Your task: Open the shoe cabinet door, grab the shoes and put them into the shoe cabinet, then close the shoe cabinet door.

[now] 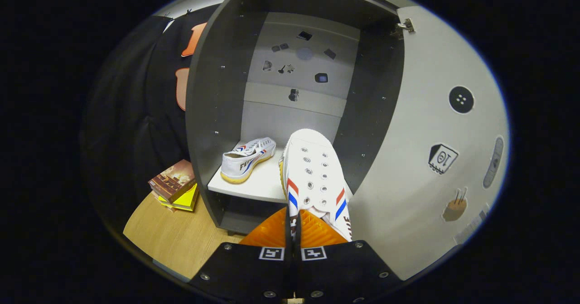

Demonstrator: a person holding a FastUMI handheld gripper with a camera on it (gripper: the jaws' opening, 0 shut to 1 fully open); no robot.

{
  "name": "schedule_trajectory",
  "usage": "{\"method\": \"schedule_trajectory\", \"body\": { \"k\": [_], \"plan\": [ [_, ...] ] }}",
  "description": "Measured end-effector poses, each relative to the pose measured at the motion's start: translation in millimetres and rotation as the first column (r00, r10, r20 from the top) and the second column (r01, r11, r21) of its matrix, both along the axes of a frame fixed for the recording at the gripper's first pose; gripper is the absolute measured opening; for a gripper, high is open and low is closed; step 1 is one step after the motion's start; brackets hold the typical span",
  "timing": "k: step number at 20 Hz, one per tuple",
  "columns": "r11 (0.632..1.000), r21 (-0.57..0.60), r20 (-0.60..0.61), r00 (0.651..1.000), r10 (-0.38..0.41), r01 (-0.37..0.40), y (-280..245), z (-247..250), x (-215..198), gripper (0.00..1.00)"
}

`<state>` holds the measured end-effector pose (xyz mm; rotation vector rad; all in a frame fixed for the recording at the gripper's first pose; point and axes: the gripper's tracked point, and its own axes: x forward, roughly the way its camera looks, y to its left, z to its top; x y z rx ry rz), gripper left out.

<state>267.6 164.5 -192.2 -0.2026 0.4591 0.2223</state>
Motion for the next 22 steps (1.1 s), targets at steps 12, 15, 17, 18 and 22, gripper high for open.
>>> {"method": "schedule_trajectory", "body": {
  "k": [12,15,17,18,22],
  "plan": [
    [0.999,-0.024,-0.043,0.999,-0.030,0.029,26.7,-39.6,153.0,0.00],
    [0.998,-0.045,-0.050,0.998,-0.043,0.040,22.9,-54.8,176.9,0.00],
    [0.997,-0.054,-0.065,0.996,-0.056,0.052,20.9,-66.4,188.2,0.00],
    [0.997,-0.058,-0.074,0.995,-0.062,0.058,19.5,-71.8,191.6,0.00],
    [0.996,-0.044,-0.080,0.994,-0.076,0.072,13.4,-81.1,197.6,0.04]
  ]
}}
